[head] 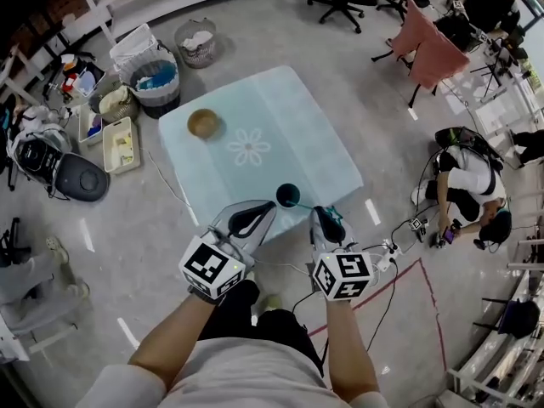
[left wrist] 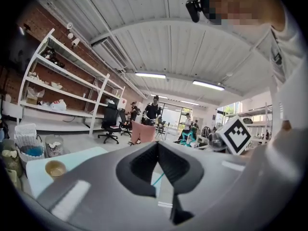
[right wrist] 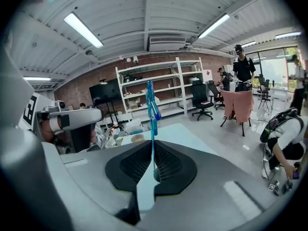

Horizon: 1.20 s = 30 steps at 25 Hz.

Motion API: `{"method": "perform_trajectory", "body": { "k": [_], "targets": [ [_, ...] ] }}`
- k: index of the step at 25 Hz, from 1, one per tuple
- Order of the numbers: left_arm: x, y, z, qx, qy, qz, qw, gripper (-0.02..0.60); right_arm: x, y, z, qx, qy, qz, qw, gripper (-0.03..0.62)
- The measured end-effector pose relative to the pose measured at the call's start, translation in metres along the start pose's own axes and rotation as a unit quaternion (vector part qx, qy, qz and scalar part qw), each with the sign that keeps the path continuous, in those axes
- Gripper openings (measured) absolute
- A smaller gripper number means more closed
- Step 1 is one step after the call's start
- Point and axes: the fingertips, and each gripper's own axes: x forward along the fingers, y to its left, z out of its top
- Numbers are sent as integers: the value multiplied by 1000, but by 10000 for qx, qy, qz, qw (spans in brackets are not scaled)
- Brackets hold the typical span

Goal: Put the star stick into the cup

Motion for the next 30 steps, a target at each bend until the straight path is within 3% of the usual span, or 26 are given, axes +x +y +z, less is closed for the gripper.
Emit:
{"method": "perform_trajectory", "body": {
  "k": [14, 22, 30],
  "targets": [
    [40, 42, -70, -338, 398, -66, 9986, 6, 81, -26, -78, 210, 764, -70, 9968, 28],
    [44, 50, -85, -437, 471, -33, 9979, 6, 99, -25, -107, 274, 1168, 53, 9928, 29],
    [42, 54, -86, -502, 506, -50, 9974, 6, 97, -32, -107, 162, 1335, -226, 9907, 37]
  ]
}}
